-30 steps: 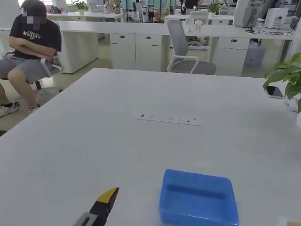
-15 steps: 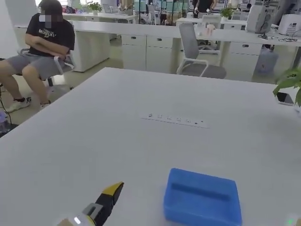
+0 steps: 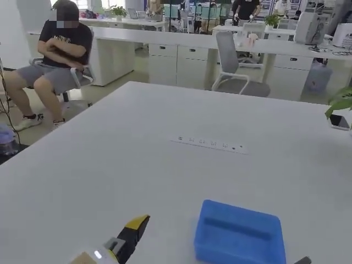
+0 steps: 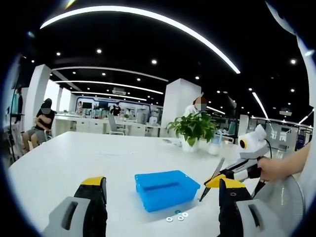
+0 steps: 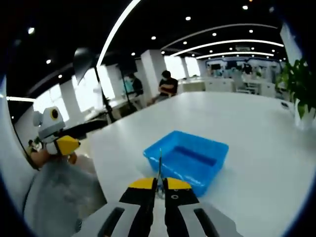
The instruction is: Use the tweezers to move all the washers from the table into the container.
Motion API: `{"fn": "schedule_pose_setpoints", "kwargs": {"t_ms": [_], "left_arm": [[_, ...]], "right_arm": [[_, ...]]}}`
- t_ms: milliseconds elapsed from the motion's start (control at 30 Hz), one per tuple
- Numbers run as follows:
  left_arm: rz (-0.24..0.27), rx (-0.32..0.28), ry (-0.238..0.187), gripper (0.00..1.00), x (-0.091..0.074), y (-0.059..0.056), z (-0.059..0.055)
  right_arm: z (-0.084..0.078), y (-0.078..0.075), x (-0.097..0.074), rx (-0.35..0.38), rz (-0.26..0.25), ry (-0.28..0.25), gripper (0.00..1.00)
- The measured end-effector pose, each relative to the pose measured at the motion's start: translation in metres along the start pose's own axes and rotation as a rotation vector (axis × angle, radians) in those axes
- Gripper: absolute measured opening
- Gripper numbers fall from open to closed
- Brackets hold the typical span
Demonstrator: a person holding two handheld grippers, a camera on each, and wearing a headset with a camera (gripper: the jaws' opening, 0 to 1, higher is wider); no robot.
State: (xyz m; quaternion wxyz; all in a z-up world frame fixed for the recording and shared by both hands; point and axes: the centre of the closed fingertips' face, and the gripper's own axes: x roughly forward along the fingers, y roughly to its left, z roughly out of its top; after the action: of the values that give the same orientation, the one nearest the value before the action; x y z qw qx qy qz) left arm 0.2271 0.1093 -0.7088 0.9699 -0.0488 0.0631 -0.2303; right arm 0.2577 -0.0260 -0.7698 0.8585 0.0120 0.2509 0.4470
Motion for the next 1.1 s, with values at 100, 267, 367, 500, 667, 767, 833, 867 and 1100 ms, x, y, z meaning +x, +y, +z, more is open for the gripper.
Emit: {"fn": "schedule_pose_setpoints", "kwargs": {"t_ms": [100,267,367,500,667,767,833,867,1100], "left_arm": [[-0.006,0.005,0.008,0.96,0.000,-0.001,-0.001],[-0.013,0.005,0.033,0.96,0.002,-0.003,-0.006],[-0.013,0.013,0.058,0.96,0.003,-0.004,-0.010],[-0.005,0.013,0.056,0.96,0.002,-0.002,-0.010],[-0.008,0.020,0.058,0.95,0.002,-0.002,-0.011],[-0.009,0.021,0.059,0.95,0.002,-0.002,-0.011],[-0.009,0.018,0.064,0.95,0.002,-0.002,-0.012],[-0.010,0.019,0.065,0.94,0.002,-0.002,-0.012],[-0.014,0.018,0.072,0.92,0.003,-0.004,-0.013]], "right_arm": [[0.006,-0.005,-0.003,0.001,-0.017,-0.005,0.03],[0.022,-0.009,-0.007,-0.047,-0.015,-0.009,0.03],[0.029,-0.014,-0.008,-0.074,-0.013,0.014,0.03],[0.040,-0.019,-0.006,-0.095,0.000,0.026,0.03],[0.053,-0.029,0.002,-0.113,-0.010,0.046,0.03],[0.058,-0.032,0.009,-0.107,-0.017,0.058,0.03],[0.058,-0.036,0.015,-0.103,-0.019,0.073,0.03],[0.059,-0.037,0.017,-0.101,-0.021,0.074,0.03],[0.053,-0.046,0.033,-0.094,-0.018,0.124,0.03]]}}
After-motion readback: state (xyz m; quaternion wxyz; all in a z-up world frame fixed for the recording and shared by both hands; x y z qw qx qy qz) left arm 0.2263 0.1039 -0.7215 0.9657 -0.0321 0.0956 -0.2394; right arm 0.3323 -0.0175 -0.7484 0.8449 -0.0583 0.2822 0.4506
